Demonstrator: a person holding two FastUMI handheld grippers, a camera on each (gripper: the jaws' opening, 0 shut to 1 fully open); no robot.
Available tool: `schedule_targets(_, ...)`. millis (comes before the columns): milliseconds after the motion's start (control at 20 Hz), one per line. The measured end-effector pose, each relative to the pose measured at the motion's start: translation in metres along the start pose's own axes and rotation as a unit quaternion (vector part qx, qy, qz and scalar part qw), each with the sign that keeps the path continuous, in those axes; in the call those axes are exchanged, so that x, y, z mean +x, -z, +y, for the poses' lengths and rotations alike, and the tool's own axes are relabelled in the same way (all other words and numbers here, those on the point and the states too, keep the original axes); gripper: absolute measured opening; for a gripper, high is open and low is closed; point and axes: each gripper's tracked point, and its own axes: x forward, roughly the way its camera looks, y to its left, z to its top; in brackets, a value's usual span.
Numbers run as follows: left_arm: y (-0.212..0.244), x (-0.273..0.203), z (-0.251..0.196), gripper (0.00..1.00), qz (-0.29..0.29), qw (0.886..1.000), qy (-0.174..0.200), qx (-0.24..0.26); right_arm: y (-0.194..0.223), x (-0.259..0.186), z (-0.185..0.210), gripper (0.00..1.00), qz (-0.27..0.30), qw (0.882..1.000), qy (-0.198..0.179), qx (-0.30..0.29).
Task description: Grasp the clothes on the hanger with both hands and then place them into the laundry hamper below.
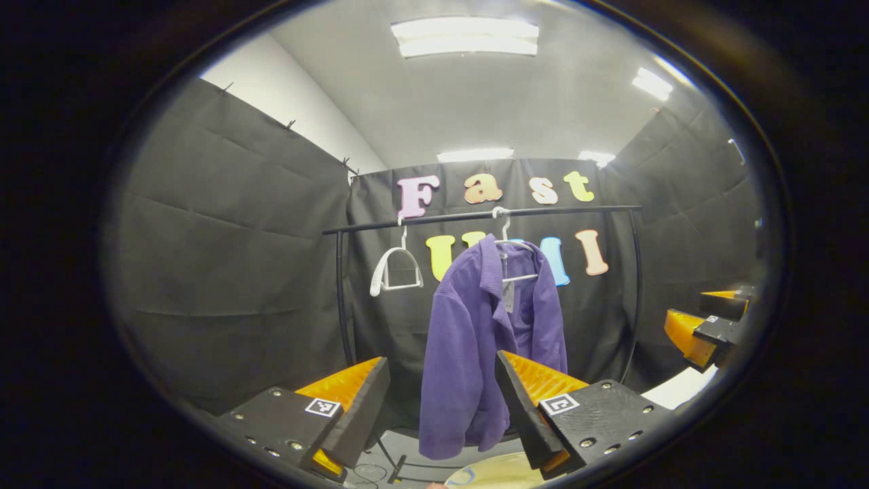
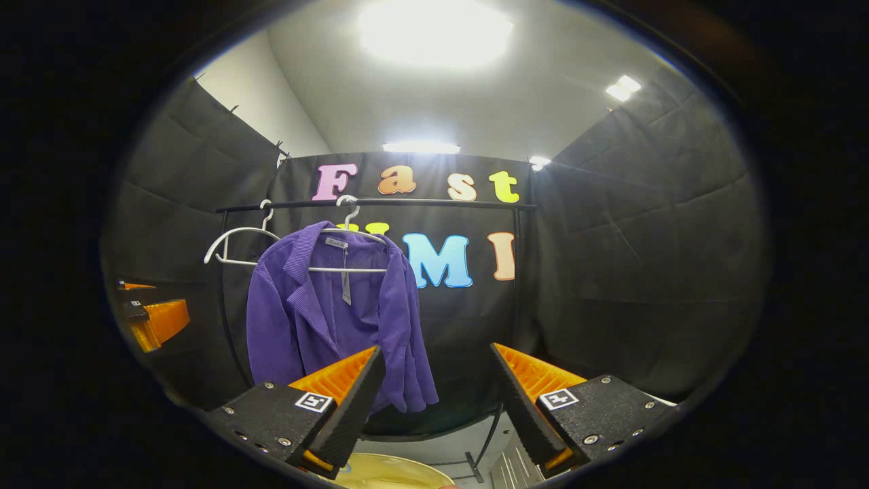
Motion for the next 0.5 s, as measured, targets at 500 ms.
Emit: schedule_targets(500,-0.02,0.04,-0.026,0.84,-0.008,1.0,0.003,-0.012,-0.025,0.05,-0.003,0.94,-0.021,1.0,-0.018,0.006)
